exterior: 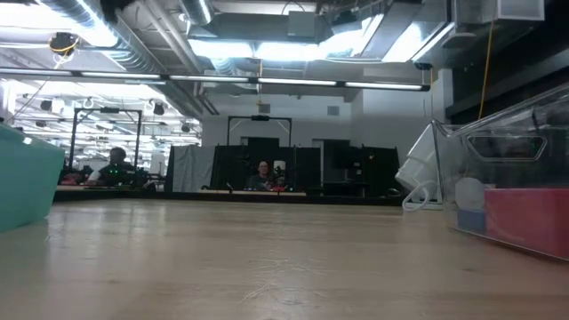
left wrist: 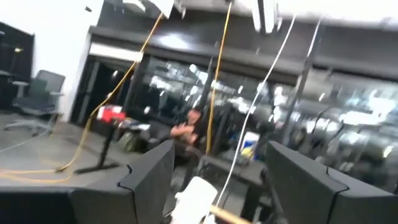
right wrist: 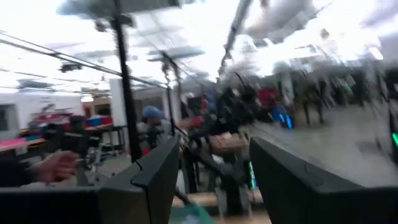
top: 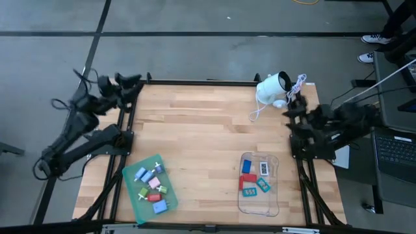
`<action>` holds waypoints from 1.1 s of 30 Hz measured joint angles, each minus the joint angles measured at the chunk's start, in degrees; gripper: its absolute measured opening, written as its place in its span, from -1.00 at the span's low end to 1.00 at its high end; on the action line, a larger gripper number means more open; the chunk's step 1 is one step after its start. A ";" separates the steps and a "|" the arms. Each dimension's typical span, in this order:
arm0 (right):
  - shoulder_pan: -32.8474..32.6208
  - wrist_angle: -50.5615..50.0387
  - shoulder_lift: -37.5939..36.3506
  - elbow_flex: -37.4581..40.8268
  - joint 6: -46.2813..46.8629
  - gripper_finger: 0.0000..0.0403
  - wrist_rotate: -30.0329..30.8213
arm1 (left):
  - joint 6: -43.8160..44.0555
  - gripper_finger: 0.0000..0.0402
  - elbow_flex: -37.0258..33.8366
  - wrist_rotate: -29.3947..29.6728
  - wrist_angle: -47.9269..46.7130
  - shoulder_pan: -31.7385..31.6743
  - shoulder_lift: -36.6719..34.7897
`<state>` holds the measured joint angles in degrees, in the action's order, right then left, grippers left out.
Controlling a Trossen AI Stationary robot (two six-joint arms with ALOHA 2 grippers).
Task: Pick & Place Office items
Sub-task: Return to Home Position
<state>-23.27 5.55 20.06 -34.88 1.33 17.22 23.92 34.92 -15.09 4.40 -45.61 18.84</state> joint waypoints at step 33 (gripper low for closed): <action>0.07 -1.28 -19.63 33.98 17.96 0.00 13.43 | 3.73 0.23 -34.40 20.93 -2.66 16.24 -18.21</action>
<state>-23.20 4.26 0.43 -0.91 19.29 30.65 27.64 0.51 5.85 1.73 -29.37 0.62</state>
